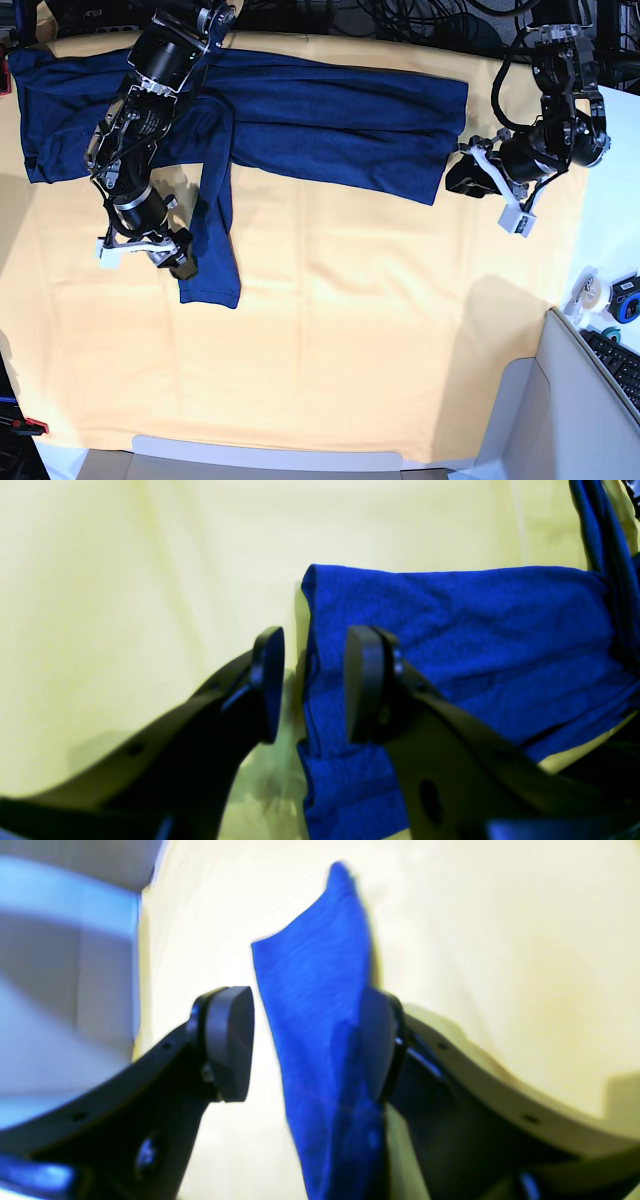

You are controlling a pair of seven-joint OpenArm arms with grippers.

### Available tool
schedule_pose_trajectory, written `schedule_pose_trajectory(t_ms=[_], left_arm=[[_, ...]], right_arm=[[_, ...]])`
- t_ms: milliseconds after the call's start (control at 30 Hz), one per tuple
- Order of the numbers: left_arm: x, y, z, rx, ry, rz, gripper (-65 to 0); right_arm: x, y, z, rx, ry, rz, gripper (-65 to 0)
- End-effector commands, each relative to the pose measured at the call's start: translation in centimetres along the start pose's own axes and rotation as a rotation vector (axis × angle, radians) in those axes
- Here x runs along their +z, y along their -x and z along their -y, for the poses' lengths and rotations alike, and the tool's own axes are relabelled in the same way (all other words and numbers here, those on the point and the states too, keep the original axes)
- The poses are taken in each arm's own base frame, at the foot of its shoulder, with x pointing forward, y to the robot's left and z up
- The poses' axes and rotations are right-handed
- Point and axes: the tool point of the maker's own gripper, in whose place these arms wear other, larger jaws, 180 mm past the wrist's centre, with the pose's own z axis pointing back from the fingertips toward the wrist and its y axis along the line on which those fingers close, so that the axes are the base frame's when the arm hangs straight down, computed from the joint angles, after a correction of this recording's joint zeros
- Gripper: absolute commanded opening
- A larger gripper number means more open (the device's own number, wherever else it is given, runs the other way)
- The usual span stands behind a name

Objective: Fold the T-shirt properly
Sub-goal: 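Grasp the sleeve end again with the right gripper and fold it over the body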

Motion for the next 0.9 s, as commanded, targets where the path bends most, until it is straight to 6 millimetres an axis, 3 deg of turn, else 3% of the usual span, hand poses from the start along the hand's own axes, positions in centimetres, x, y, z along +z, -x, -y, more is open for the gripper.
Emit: schedule_pose_trajectory(t_ms=[0,300,567,767,833,867], left_arm=[[0.5,-1.2,0.0,-0.02,0.001,0.035,-44.6],[0.5,-1.4,0.0,-0.021,0.001,0.038,-44.6],[0.5,-1.4,0.0,-0.022,0.002,0.038,-44.6],[0.5,-1.4,0.0,-0.022,0.002,0.037,-44.6],[0.5,-1.4,0.0,-0.022,0.002,0.037,-44.6],[0.5,-1.4,0.0,-0.022,0.002,0.037,-44.6]], right_arm=[[-0.2,-1.5,-1.5,-0.002,-0.037,0.05,-32.1],[-0.4,-2.2,-0.2,-0.09,0.044,0.069,-32.1],[-3.3,1.0,-1.2,-0.106,0.034,-0.052,-32.1],[-4.0,2.6,-1.9,-0.09,0.026,-0.1,-32.1],[-4.1,2.8,-2.1,-0.082,0.021,-0.106,-35.5],[-4.2,2.9,-2.4,-0.073,0.017,-0.112,-40.6]])
